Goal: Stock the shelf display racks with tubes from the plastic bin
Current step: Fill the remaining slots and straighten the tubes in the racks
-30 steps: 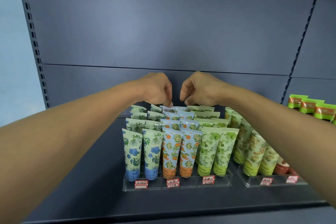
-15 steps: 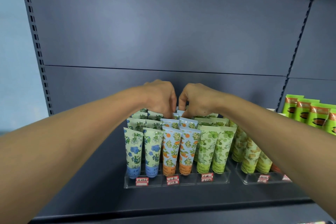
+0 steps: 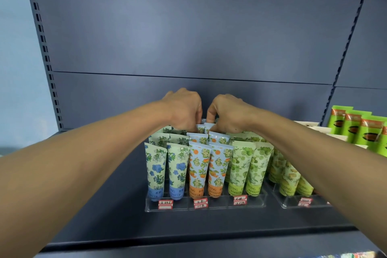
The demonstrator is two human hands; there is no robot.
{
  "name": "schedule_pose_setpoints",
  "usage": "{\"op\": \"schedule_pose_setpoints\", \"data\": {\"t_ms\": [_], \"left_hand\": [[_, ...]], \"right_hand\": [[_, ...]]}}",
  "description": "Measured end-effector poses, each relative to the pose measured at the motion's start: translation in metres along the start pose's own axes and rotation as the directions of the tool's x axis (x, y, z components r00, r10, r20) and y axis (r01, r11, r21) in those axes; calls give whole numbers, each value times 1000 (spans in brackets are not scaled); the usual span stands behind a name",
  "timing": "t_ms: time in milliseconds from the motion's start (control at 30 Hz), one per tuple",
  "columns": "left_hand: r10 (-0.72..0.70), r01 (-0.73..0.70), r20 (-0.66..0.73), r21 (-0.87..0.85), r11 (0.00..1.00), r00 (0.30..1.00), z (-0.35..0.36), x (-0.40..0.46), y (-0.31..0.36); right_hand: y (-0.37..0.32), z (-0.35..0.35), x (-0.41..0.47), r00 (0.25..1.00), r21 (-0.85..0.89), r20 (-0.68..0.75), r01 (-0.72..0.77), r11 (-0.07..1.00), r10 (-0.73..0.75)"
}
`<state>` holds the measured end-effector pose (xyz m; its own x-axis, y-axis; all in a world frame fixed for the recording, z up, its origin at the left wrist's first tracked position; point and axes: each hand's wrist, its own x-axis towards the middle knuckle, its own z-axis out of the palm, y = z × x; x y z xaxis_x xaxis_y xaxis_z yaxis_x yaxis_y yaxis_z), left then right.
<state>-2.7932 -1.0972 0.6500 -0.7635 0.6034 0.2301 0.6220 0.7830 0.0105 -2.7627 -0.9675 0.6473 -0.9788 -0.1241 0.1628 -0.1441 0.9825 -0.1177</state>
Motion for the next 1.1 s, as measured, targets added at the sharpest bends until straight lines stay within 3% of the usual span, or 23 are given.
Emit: {"op": "schedule_pose_setpoints", "data": {"t_ms": [800, 1033, 1100], "left_hand": [[-40, 41, 33, -26, 999, 999, -1, -1, 0], [-54, 47, -19, -254, 966, 998, -21, -18, -6], [-48, 33, -44, -298, 954, 998, -25, -25, -5]], "right_hand": [[1, -9, -6, 999, 58, 35, 23, 998, -25], [9, -23, -22, 988, 200, -140, 98, 975, -71], [9, -25, -30, 987, 199, -133, 110, 974, -85]]}}
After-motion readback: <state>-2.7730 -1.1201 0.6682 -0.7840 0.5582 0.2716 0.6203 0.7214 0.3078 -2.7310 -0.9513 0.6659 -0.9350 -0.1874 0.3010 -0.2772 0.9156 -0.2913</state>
